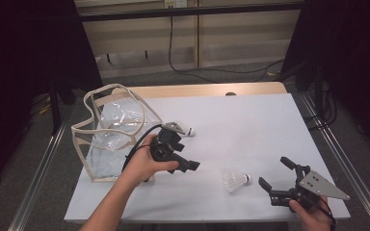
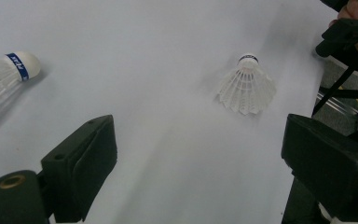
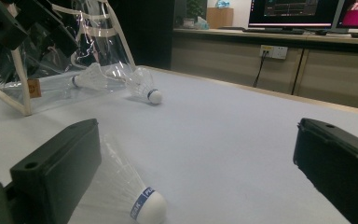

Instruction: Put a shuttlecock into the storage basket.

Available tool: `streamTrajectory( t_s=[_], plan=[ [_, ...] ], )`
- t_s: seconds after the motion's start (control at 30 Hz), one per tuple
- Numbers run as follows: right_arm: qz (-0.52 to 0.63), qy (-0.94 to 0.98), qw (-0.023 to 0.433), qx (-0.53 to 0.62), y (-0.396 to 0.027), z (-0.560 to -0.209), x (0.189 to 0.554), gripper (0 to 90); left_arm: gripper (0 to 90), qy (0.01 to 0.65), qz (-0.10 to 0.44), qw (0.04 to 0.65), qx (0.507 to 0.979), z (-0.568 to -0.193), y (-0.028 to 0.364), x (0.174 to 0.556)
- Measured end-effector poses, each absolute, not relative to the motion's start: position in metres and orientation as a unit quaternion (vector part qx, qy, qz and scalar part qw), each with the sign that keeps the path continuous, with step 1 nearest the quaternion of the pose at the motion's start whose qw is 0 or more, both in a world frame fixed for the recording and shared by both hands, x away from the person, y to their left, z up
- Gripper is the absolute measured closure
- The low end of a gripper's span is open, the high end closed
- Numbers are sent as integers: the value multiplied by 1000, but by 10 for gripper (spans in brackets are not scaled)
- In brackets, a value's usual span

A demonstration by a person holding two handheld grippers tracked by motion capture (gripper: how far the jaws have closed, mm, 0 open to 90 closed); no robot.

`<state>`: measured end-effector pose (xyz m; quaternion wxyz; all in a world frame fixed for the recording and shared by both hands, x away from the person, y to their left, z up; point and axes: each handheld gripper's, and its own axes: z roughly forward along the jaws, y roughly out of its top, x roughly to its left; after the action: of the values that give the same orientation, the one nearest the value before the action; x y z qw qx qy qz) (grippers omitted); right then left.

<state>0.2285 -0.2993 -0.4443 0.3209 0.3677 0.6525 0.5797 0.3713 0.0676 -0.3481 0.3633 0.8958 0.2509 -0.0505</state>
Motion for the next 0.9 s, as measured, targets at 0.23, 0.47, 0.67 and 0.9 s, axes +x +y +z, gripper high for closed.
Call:
streamTrajectory(
  t_s=[0.23, 0.47, 0.67, 0.9],
  plan=[
    [579, 652, 322, 369, -299, -444, 228, 6, 104, 249, -50, 364, 896, -353, 66, 369],
    [579, 653, 320, 368, -299, -444, 228, 6, 104, 246, -43, 366, 896, -357, 65, 368],
    [580, 651, 321, 370, -300, -444, 228, 6, 101, 240, -51, 373, 895, -364, 65, 367],
    [580, 651, 322, 369, -300, -444, 228, 6, 98, 238, -39, 375, 895, -368, 63, 364]
  ],
)
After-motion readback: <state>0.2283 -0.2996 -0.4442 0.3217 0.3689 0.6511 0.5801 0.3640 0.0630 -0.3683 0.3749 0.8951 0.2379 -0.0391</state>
